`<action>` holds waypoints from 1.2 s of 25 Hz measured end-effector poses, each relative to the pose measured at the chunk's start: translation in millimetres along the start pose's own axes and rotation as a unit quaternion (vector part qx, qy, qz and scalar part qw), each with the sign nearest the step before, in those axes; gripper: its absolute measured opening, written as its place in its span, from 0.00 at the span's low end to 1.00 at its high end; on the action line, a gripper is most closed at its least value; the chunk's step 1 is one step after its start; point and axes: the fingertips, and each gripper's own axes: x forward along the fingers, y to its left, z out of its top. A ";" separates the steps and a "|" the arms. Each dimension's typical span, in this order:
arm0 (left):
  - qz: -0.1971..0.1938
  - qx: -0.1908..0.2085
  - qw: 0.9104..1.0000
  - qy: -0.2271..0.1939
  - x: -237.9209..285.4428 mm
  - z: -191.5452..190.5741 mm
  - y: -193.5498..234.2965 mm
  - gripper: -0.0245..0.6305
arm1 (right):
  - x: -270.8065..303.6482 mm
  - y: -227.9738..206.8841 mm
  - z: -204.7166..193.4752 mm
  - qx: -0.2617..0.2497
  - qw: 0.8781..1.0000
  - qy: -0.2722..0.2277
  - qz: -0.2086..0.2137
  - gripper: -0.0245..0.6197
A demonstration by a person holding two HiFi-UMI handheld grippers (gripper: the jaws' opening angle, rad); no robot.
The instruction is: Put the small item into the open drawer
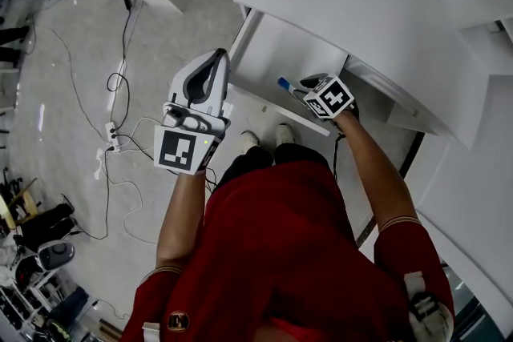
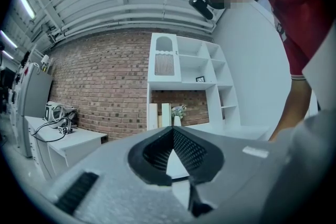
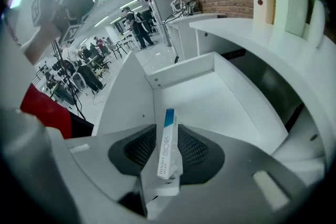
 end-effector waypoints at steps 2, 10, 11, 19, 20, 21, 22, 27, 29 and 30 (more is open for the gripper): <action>-0.004 0.001 1.000 -0.002 2.0 2.2 -2.9 0.04 | -12.8 1.9 11.9 -0.009 1.000 -0.023 -0.004 0.25; -0.022 -0.001 1.000 -0.015 8.5 10.9 -14.4 0.04 | -93.9 29.7 93.5 -0.039 0.981 -0.190 -0.027 0.19; -0.024 -0.001 1.000 -0.017 8.8 12.4 -16.6 0.04 | -106.2 35.2 103.7 -0.040 0.976 -0.213 -0.028 0.18; -0.047 -0.003 0.998 -0.029 3.7 28.2 -36.8 0.04 | -199.6 86.1 155.5 -0.052 0.924 -0.377 -0.036 0.11; -0.050 -0.003 0.998 -0.032 2.5 30.4 -39.2 0.04 | -208.0 91.9 157.9 -0.052 0.918 -0.392 -0.038 0.09; -0.052 -0.003 0.998 -0.035 1.1 32.4 -41.7 0.04 | -215.2 97.1 159.7 -0.053 0.912 -0.406 -0.041 0.08; -0.055 -0.003 0.998 -0.037 -0.2 34.3 -44.4 0.04 | -221.5 101.9 161.0 -0.053 0.905 -0.419 -0.043 0.07; -0.072 -0.008 0.996 -0.048 -6.1 43.0 -59.2 0.04 | -241.6 123.9 164.6 -0.064 0.879 -0.469 -0.047 0.06; -0.077 -0.011 0.996 -0.051 -9.1 45.7 -63.3 0.04 | -248.1 131.8 165.0 -0.066 0.868 -0.490 -0.051 0.06; -0.078 -0.012 0.996 -0.052 -10.8 46.8 -64.1 0.04 | -250.9 135.5 165.2 -0.069 0.863 -0.498 -0.055 0.06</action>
